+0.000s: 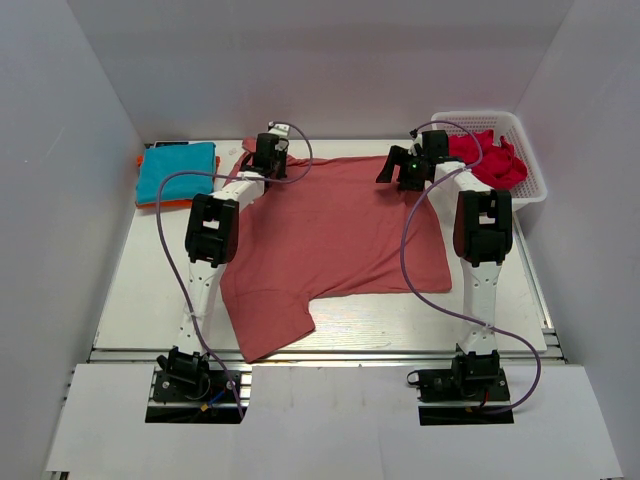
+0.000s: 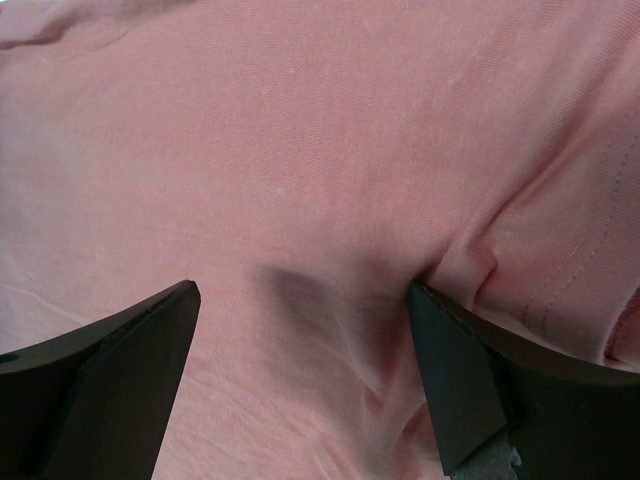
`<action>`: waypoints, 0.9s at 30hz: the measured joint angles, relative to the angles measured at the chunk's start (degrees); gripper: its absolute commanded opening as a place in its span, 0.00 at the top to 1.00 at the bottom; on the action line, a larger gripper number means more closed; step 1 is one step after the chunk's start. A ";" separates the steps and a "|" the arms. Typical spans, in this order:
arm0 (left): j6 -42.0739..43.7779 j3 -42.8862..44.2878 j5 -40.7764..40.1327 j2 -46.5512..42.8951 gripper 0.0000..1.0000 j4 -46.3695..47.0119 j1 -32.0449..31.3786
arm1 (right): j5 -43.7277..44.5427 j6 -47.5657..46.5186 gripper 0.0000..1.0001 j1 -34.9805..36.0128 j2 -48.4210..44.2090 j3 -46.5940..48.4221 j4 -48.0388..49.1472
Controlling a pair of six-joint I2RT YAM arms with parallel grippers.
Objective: Fold and stack the t-shirts
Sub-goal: Flatten out the tshirt
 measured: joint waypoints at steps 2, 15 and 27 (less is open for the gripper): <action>-0.28 -0.81 -0.35 0.00 1.00 1.18 0.00 | 0.00 0.00 0.10 0.00 0.00 0.00 -0.02; 8.22 12.37 2.16 7.39 1.00 10.71 0.09 | -0.11 -0.52 0.10 -0.02 0.76 1.70 -1.55; 6.64 21.24 7.80 22.23 0.00 29.92 1.92 | -1.14 -1.14 0.10 -0.24 0.83 1.40 -1.20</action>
